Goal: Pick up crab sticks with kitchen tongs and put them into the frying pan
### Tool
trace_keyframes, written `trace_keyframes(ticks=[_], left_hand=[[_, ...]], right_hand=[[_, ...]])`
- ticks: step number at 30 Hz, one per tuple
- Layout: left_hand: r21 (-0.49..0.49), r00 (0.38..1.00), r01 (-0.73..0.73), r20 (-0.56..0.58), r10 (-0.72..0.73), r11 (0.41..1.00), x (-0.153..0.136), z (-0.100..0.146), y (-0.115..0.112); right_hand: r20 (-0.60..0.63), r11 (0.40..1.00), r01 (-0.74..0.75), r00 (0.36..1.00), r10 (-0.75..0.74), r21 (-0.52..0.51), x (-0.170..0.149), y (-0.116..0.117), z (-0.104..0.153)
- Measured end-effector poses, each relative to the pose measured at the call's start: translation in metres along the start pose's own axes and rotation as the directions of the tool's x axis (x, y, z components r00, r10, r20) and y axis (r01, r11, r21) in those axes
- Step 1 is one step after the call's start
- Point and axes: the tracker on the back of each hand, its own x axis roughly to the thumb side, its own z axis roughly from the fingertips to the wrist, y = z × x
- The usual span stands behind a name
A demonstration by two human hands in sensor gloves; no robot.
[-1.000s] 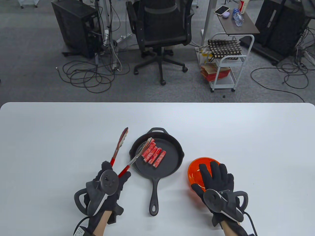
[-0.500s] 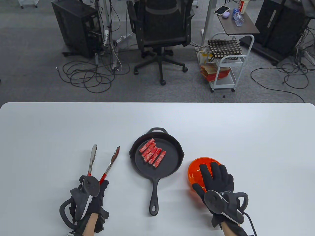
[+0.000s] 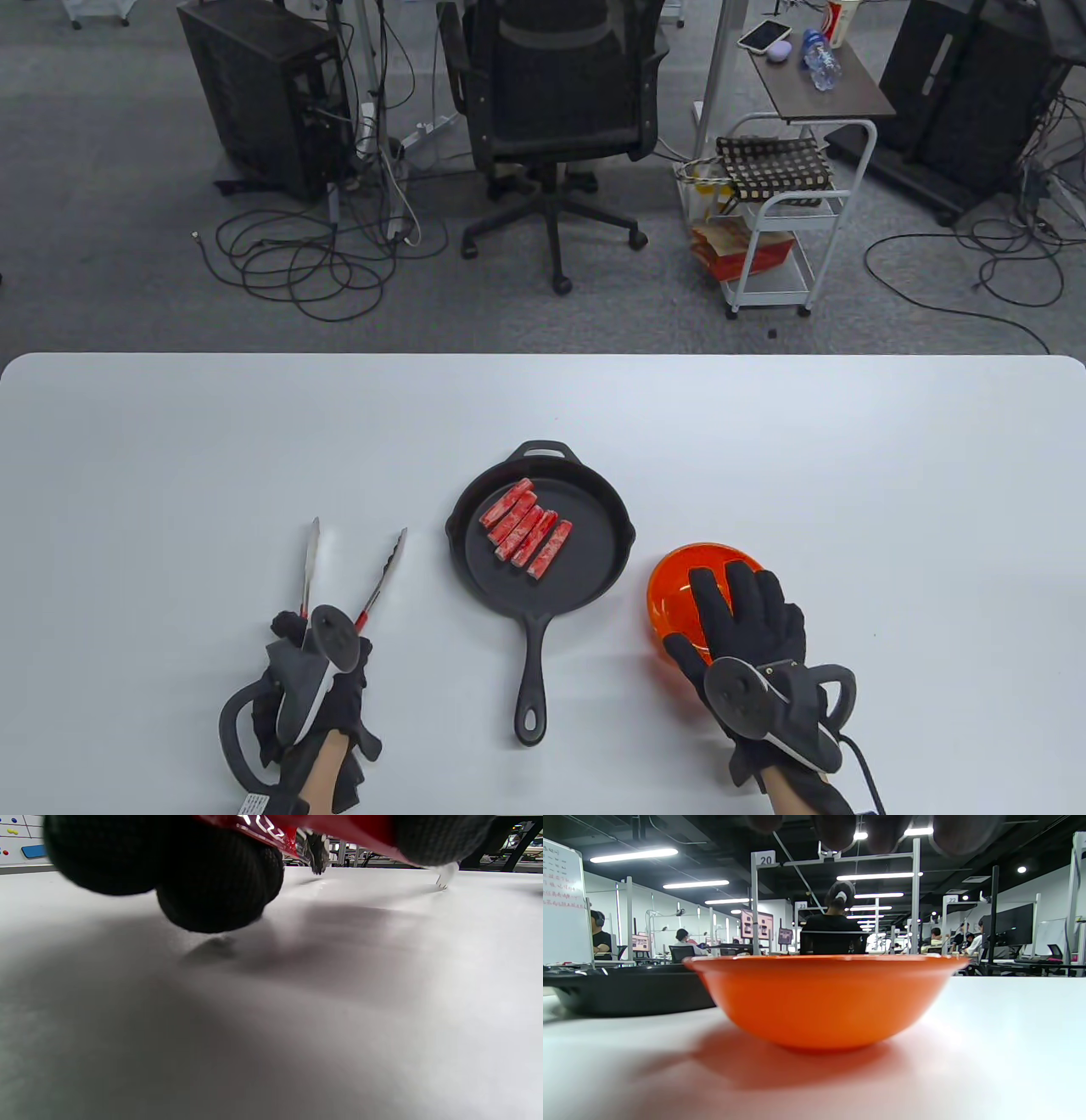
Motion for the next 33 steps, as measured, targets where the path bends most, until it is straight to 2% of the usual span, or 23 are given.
trace_keyframes(ticks=[5, 11, 19, 22, 24, 27, 30, 33], left_hand=[[-0.013, 0.999, 0.040, -0.001, -0.040, 0.999, 0.003, 0.001, -0.001], [-0.093, 0.993, 0.114, -0.016, -0.116, 0.989, 0.006, 0.002, -0.003], [-0.122, 0.999, 0.051, -0.012, -0.053, 0.991, 0.004, 0.003, 0.000], [-0.030, 0.999, 0.004, 0.042, -0.002, 1.000, 0.002, 0.007, 0.010], [0.097, 0.995, -0.046, 0.088, 0.038, 0.994, 0.001, 0.013, 0.020], [0.264, 0.957, -0.181, 0.270, 0.107, 0.947, 0.003, 0.025, 0.034], [0.295, 0.903, -0.270, 0.408, 0.135, 0.916, 0.014, 0.039, 0.040], [0.298, 0.845, -0.242, 0.532, 0.050, 0.924, 0.033, 0.051, 0.038]], right_hand=[[0.004, 1.000, -0.003, 1.000, 0.003, 0.003, 0.001, 0.000, 0.000], [0.008, 1.000, -0.005, 1.000, 0.005, 0.006, 0.002, 0.001, 0.000], [0.008, 1.000, -0.005, 1.000, 0.005, 0.006, 0.002, 0.001, 0.000], [0.008, 1.000, -0.005, 1.000, 0.005, 0.006, 0.002, 0.001, 0.000], [0.011, 1.000, -0.005, 1.000, 0.005, 0.007, 0.002, 0.001, 0.000], [0.020, 1.000, -0.007, 1.000, 0.007, 0.004, 0.004, 0.000, 0.000], [0.028, 1.000, -0.009, 1.000, 0.009, -0.005, 0.006, -0.002, 0.000], [0.039, 1.000, -0.016, 0.999, 0.017, -0.015, 0.008, -0.005, 0.001]])
